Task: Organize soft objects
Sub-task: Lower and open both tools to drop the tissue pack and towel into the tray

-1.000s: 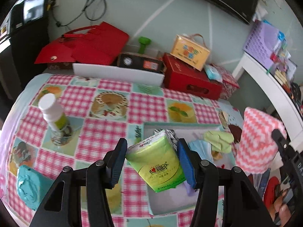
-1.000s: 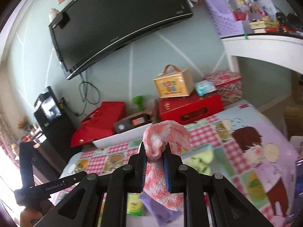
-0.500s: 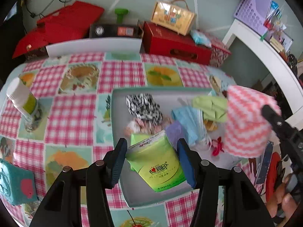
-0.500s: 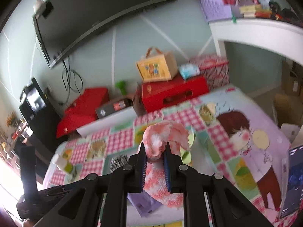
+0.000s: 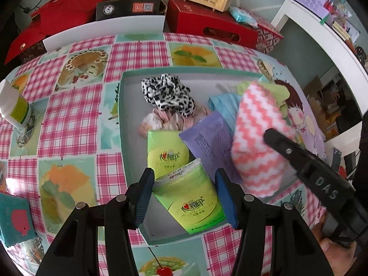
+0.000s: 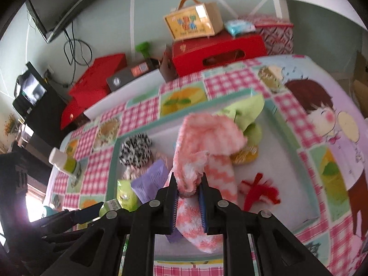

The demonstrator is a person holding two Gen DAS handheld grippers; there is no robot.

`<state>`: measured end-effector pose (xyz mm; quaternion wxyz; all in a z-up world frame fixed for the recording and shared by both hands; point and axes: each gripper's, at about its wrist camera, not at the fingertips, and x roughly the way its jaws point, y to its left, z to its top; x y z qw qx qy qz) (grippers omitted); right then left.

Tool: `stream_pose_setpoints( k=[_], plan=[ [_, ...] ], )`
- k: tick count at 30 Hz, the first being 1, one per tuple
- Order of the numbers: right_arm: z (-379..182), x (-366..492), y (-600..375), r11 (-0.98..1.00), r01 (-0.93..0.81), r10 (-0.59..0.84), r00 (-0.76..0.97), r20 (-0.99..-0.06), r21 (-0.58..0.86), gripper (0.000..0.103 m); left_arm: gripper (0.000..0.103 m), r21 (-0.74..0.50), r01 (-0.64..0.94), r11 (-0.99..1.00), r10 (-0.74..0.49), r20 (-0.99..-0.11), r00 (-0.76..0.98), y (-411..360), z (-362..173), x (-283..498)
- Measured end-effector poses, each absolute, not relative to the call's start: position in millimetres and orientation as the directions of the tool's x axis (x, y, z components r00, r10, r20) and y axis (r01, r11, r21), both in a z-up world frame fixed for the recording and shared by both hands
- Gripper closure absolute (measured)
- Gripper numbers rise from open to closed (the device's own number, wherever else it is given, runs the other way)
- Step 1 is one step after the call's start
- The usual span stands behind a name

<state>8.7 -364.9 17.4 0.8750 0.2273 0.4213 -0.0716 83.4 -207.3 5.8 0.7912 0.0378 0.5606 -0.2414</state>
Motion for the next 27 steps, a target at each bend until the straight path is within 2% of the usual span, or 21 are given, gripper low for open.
stream_pose_setpoints(
  k=[12, 18, 24, 27],
  plan=[
    [-9, 15, -348, 0.901, 0.324, 0.074, 0.538, -0.84, 0.287, 0.083, 0.047, -0.191, 0.421, 0.887, -0.308, -0.923, 0.23, -207, -11, 83],
    [-7, 14, -345, 0.913, 0.323, 0.051, 0.52, -0.853, 0.251, 0.082, 0.042, -0.206, 0.416, 0.886, -0.319, -0.921, 0.224, -201, -7, 82],
    [-1, 13, -339, 0.926, 0.318, 0.014, 0.512, -0.859, 0.205, 0.072, 0.041, -0.211, 0.408, 0.888, -0.339, -0.901, 0.27, -189, 11, 80],
    [3, 12, -339, 0.93, 0.314, 0.002, 0.516, -0.856, 0.191, 0.059, 0.027, -0.206, 0.383, 0.9, -0.335, -0.891, 0.307, -178, 18, 83]
  ],
)
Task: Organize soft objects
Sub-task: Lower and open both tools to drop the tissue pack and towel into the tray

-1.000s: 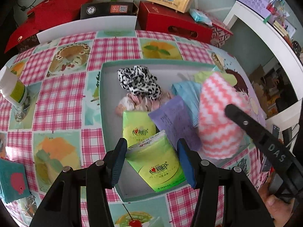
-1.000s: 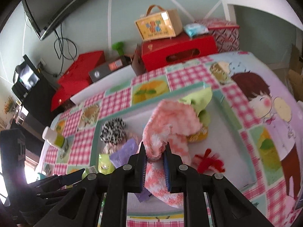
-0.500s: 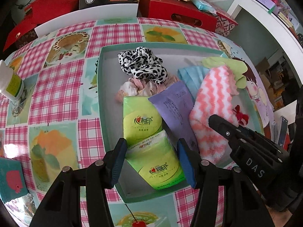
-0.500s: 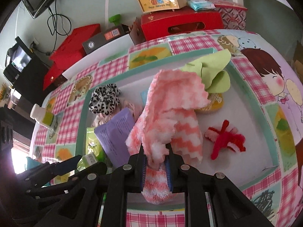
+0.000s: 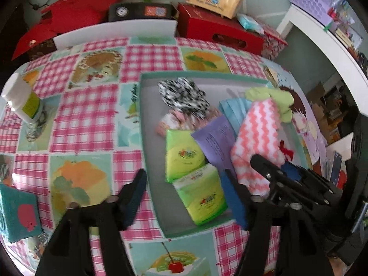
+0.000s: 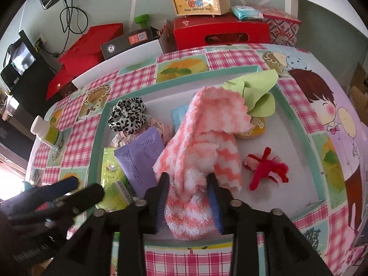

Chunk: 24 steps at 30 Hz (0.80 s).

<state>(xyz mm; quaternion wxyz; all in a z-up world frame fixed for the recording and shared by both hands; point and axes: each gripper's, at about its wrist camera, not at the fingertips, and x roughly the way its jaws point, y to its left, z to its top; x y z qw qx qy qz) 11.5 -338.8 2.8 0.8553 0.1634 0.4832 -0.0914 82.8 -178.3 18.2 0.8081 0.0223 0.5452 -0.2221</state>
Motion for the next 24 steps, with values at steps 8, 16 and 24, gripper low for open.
stream_pose_setpoints(
  k=[8, 16, 24],
  plan=[
    [5, 5, -334, 0.938, 0.308, -0.023, 0.514, -0.857, 0.16, 0.041, 0.014, -0.127, 0.259, 0.957, -0.228, -0.884, 0.408, -145, 18, 93],
    [1, 3, -331, 0.943, 0.307, -0.044, 0.496, -0.867, 0.128, 0.024, 0.009, -0.074, 0.172, 0.982, -0.143, -0.889, 0.435, -125, 6, 99],
    [-1, 6, -330, 0.947, 0.305, -0.064, 0.49, -0.869, 0.103, 0.007, 0.009, -0.08, 0.147, 0.986, -0.136, -0.897, 0.42, -120, -2, 104]
  ],
)
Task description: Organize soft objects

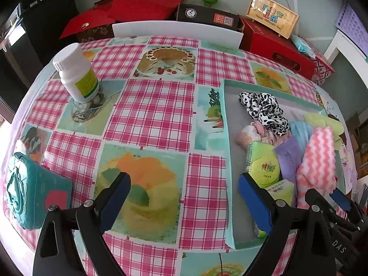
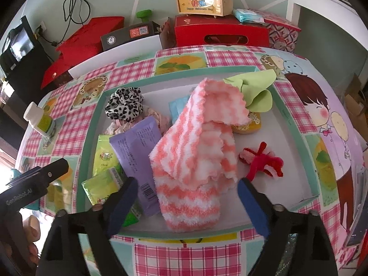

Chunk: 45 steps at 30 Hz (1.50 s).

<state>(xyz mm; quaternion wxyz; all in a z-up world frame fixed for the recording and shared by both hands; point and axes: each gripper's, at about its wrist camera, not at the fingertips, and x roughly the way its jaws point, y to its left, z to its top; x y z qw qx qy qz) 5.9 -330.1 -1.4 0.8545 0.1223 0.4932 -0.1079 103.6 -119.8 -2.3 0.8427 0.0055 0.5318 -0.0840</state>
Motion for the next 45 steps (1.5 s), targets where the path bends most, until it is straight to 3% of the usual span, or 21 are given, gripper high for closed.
stream_pose_setpoints(
  k=[2, 45],
  plan=[
    [-2, 6, -331, 0.947, 0.308, -0.074, 0.491, -0.868, 0.094, 0.0, 0.008, -0.069, 0.14, 0.988, -0.123, -0.899, 0.42, -119, -4, 104],
    [-6, -33, -297, 0.964, 0.264, -0.112, 0.471, -0.875, 0.019, 0.0, 0.008, -0.002, 0.104, 0.995, -0.046, -0.905, 0.423, -90, -13, 60]
  ],
)
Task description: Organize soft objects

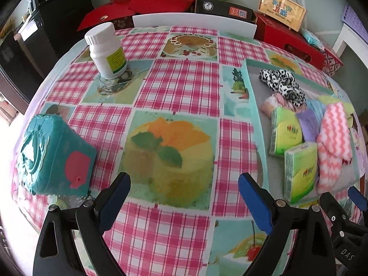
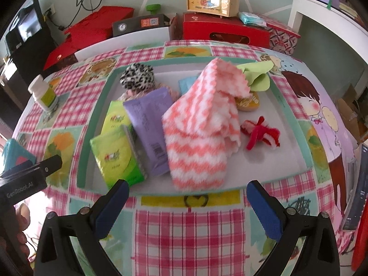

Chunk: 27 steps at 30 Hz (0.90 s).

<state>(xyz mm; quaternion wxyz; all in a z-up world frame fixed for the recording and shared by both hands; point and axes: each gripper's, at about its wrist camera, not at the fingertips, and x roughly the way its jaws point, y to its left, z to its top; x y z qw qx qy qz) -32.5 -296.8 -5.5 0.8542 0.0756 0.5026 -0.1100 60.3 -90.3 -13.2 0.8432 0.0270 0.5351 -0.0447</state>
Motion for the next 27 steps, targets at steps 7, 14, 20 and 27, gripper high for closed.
stream_pose_setpoints(
  k=[7, 14, 20, 27],
  plan=[
    [-8, -43, -291, 0.967, 0.256, -0.113, 0.456, -0.883, 0.008, 0.0, 0.008, 0.017, 0.102, 0.995, -0.025, -0.917, 0.399, -86, -20, 48],
    [-15, -49, -289, 0.968, 0.252, -0.11, 0.435, -0.894, 0.004, 0.0, 0.008, 0.053, 0.109, 0.993, 0.004, -0.914, 0.406, -85, -21, 32],
    [-14, -50, -289, 0.967, 0.256, -0.111, 0.434, -0.894, 0.004, 0.0, 0.008, 0.069, 0.102, 0.992, 0.02, -0.91, 0.414, -82, -18, 23],
    [-10, -51, -291, 0.965, 0.262, -0.113, 0.458, -0.882, 0.012, 0.0, 0.008, 0.05, 0.09, 0.995, 0.01, -0.919, 0.393, -75, -18, 20]
  ],
)
